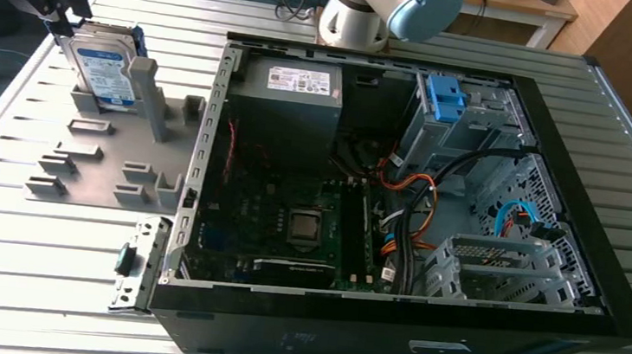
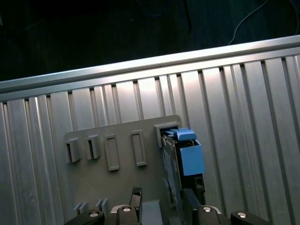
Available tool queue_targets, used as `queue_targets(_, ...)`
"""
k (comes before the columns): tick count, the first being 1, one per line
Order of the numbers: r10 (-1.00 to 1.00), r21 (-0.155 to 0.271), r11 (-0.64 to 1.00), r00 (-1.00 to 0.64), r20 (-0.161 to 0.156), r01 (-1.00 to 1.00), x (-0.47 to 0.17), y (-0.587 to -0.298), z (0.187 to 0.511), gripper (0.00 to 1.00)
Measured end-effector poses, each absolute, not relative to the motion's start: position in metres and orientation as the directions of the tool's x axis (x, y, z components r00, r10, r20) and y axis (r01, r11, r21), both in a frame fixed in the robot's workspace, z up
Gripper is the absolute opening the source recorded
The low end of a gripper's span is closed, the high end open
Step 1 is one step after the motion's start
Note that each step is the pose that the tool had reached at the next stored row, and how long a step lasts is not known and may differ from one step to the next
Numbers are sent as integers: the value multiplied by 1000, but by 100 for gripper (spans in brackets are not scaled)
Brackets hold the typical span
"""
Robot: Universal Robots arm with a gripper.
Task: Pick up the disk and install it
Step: 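Pick up the disk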
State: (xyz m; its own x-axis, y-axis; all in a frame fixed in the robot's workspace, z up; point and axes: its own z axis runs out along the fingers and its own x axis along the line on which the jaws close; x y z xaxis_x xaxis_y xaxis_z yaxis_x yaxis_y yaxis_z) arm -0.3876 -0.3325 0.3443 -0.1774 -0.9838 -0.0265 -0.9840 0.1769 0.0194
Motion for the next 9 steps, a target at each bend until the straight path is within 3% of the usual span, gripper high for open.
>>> queue_targets(9,-984,19,177,-177,-27,-984,-388,-326,344,47)
